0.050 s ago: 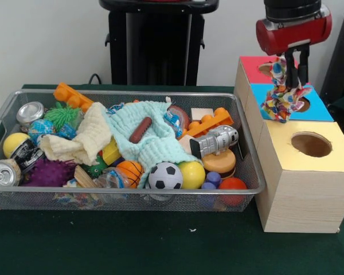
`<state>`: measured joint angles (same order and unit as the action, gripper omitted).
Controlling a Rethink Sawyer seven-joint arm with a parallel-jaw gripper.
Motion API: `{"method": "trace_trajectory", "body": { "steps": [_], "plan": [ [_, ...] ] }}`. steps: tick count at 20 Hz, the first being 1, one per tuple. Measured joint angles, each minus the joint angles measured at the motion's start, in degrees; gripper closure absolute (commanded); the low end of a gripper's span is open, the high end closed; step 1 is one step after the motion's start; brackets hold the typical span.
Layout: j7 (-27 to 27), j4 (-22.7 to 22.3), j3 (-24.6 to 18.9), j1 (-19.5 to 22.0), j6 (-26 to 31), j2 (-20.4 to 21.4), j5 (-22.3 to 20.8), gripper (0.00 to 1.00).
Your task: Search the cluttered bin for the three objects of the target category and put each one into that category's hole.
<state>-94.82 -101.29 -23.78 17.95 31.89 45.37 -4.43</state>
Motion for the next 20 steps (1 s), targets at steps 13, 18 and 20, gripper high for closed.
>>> {"method": "trace_trajectory", "body": {
  "steps": [13,18,20],
  "plan": [
    [-0.3,0.1,3.4,-6.1,-3.5,-1.7,4.9,1.00],
    [-0.3,0.2,4.4,-7.4,-3.5,-0.9,6.6,1.00],
    [-0.3,0.4,5.1,-8.0,-3.3,-0.1,7.7,1.00]
  ]
}}
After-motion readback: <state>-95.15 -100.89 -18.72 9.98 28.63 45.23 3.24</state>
